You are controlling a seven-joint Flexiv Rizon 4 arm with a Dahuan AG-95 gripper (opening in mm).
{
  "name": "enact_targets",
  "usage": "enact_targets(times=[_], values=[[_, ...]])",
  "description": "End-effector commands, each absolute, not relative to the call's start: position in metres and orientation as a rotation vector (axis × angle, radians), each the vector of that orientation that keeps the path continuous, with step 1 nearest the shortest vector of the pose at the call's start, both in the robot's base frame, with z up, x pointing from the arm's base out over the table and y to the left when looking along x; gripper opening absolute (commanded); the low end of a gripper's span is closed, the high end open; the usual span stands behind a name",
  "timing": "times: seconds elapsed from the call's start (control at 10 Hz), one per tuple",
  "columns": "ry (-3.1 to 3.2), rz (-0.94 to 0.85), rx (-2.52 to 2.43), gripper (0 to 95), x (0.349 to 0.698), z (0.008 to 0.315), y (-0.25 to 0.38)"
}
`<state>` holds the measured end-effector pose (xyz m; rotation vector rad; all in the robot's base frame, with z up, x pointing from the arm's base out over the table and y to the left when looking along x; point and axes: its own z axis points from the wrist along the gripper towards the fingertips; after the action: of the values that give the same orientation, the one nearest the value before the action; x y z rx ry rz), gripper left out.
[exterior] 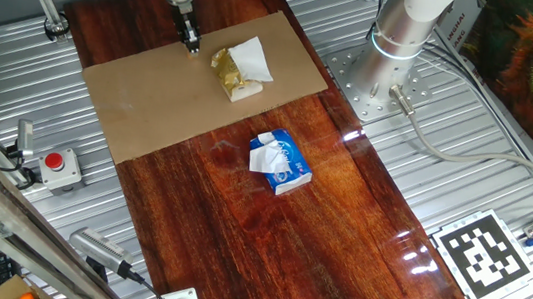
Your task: Hold a small block with the gripper and sweep it from left to right on the table
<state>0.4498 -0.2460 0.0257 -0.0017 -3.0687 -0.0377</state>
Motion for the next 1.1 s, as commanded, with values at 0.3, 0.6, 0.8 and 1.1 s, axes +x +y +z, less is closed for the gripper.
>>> enact_targets(times=[0.3,0.6,0.8,1.1], values=[[-3.064,0.002,0.011,19.0,0.4506,0.0218,-0.2456],[-3.071,0.006,0.019,19.0,0.4506,0.0217,-0.2456],[-3.081,0.0,0.017,19.0,0.4506,0.0217,-0.2456],[-3.07,0.021,0.026,19.0,0.4506,0.0216,-0.2456]])
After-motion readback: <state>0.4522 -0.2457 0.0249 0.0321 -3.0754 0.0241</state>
